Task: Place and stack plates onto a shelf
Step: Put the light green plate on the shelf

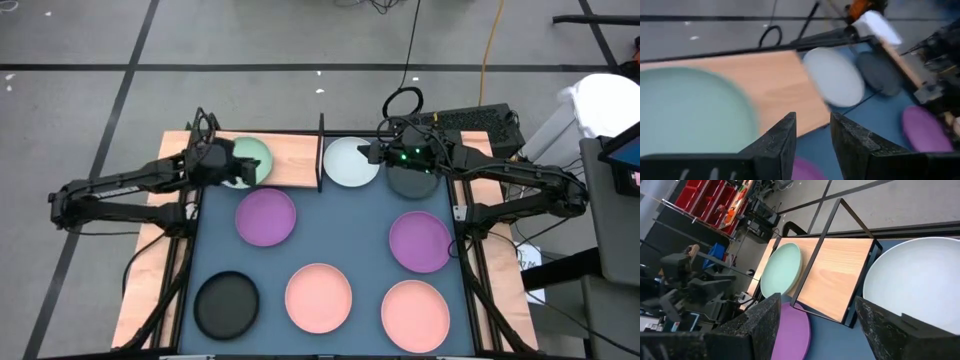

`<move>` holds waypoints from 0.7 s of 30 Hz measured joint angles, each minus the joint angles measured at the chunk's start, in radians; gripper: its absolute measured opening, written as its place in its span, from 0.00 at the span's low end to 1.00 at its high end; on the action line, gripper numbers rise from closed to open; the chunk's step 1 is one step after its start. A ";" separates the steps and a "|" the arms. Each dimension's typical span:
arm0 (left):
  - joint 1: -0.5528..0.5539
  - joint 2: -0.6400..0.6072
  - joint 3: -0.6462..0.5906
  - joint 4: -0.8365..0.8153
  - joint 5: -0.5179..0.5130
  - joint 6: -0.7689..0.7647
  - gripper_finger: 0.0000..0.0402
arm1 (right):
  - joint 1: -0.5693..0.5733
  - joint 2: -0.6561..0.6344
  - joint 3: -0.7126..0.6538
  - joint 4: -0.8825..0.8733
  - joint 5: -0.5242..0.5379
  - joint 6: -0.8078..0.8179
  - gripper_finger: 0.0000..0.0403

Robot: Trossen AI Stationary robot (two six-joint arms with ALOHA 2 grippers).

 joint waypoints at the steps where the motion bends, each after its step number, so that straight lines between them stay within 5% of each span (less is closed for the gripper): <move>1: 0.002 0.014 0.000 0.016 0.010 -0.005 0.31 | 0.000 0.000 0.000 0.000 -0.001 -0.001 0.59; 8: -0.003 0.137 0.000 0.034 0.119 -0.015 0.31 | 0.000 0.000 0.000 0.000 -0.003 0.002 0.59; 21: -0.029 0.338 0.000 -0.022 0.152 -0.050 0.31 | 0.000 0.000 0.000 0.000 -0.001 0.010 0.59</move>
